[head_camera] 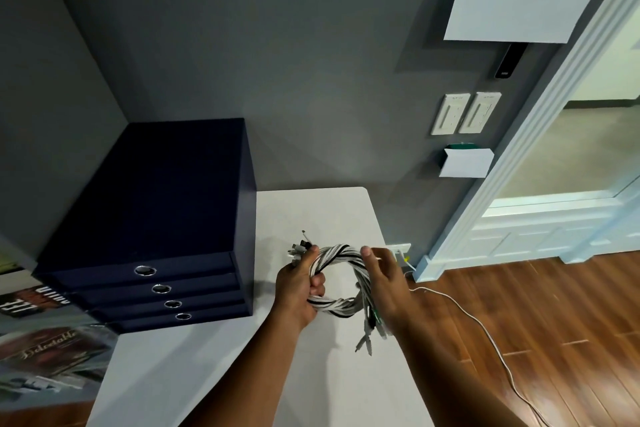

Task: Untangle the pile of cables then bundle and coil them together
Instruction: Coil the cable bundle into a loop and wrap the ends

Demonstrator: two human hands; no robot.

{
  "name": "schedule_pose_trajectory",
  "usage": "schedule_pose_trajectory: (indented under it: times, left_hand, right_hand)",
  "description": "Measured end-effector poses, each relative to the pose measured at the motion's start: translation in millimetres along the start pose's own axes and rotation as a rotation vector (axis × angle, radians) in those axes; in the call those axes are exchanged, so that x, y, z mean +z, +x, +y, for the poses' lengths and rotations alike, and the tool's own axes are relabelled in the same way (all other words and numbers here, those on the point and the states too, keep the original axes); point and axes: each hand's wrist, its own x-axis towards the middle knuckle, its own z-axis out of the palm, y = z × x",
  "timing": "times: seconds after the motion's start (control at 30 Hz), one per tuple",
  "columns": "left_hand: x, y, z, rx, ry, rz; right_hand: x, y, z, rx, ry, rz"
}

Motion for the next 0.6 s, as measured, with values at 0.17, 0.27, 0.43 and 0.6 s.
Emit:
schedule_pose_trajectory:
  times: [0.17,0.27,0.43,0.6]
  left_hand:
    - [-4,-1,2,-0.012,-0.06,-0.019]
    - [-8,-1,-2,0.052,-0.042,0.025]
    - [-12,0,-3,0.322,0.113,0.06]
    - [-16,-1,-10,0.505,0.265,0.084]
  right_hand:
    - [11,-6,10,0.135,0.109,-0.077]
    - [19,-10,16,0.102,0.108,-0.035]
    - [29,-22,14,0.299,0.274,-0.07]
    - [25,-23,9,0.471,0.287,-0.138]
